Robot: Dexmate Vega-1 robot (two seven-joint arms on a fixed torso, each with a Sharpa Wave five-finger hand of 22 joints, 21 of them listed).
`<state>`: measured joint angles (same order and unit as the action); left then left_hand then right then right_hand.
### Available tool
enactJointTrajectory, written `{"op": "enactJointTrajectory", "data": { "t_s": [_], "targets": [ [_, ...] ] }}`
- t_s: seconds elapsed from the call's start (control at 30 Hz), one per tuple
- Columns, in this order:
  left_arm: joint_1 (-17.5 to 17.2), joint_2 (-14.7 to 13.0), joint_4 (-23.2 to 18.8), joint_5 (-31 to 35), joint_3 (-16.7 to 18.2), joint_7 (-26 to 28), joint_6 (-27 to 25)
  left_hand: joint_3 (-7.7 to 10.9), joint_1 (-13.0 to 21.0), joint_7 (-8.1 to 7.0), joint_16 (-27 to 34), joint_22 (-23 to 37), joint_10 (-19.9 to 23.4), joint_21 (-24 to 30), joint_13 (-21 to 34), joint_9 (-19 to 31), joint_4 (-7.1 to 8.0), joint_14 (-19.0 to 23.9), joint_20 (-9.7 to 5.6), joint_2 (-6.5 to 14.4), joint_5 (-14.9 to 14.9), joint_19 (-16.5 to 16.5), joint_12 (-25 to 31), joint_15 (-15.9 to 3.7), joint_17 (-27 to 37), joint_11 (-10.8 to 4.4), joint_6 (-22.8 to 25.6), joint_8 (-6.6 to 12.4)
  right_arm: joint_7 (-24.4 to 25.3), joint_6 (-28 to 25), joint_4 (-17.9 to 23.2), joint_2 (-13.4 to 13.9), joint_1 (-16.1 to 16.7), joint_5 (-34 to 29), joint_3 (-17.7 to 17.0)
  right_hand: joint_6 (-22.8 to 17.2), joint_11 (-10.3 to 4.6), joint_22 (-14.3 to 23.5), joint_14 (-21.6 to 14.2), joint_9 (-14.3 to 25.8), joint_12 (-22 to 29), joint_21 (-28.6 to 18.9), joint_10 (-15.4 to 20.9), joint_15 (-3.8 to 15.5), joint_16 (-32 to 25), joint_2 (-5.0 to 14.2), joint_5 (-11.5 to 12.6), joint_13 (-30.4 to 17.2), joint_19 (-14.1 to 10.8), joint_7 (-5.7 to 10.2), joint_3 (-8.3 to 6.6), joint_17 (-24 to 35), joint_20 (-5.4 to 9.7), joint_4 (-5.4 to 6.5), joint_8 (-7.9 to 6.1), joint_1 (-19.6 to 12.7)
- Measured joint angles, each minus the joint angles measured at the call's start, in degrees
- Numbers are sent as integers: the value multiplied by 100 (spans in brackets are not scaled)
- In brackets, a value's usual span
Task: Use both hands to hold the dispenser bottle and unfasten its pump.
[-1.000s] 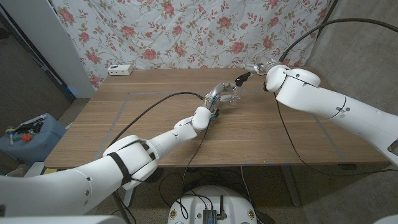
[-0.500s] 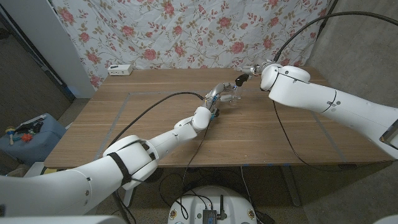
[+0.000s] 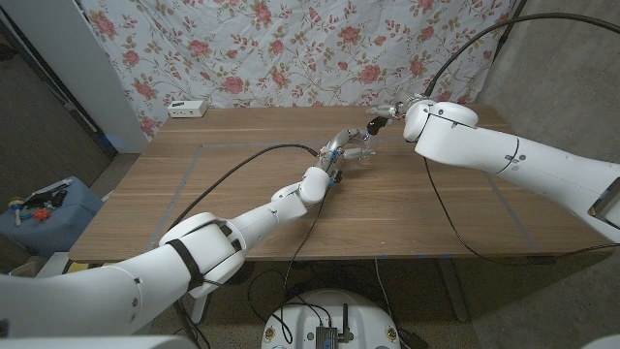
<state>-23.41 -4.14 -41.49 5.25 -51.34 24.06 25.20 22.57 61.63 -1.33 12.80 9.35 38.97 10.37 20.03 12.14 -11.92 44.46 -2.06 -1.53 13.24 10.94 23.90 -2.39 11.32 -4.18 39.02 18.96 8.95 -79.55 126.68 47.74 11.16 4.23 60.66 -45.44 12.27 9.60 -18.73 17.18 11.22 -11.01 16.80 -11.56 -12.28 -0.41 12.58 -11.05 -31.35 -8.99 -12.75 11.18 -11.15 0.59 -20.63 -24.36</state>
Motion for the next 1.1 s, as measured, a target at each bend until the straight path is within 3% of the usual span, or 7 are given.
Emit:
{"op": "enactJointTrajectory", "data": {
  "t_s": [0.5,1.1],
  "targets": [
    [-75,-56,-171,3,35,-30,-99,0,0,0,-22,0,2,0,0,-3,0,27,0,0,-3,0,-28,-6,-2,0,0,22,134,58,0,38,97,123,-92,20,0,0,-71,54,1,0,0,72,21,127,0,0,-21,82,-246,1,21,-339,-42,-410],
    [-78,-27,-140,-23,52,-87,-137,0,0,0,-58,0,39,0,0,0,0,28,0,0,-27,0,-72,-7,3,1,0,23,177,195,-38,55,237,167,-240,72,-31,1,-133,106,3,0,31,133,21,150,0,0,-21,133,-386,1,82,-574,-42,-675]
  ]
}}
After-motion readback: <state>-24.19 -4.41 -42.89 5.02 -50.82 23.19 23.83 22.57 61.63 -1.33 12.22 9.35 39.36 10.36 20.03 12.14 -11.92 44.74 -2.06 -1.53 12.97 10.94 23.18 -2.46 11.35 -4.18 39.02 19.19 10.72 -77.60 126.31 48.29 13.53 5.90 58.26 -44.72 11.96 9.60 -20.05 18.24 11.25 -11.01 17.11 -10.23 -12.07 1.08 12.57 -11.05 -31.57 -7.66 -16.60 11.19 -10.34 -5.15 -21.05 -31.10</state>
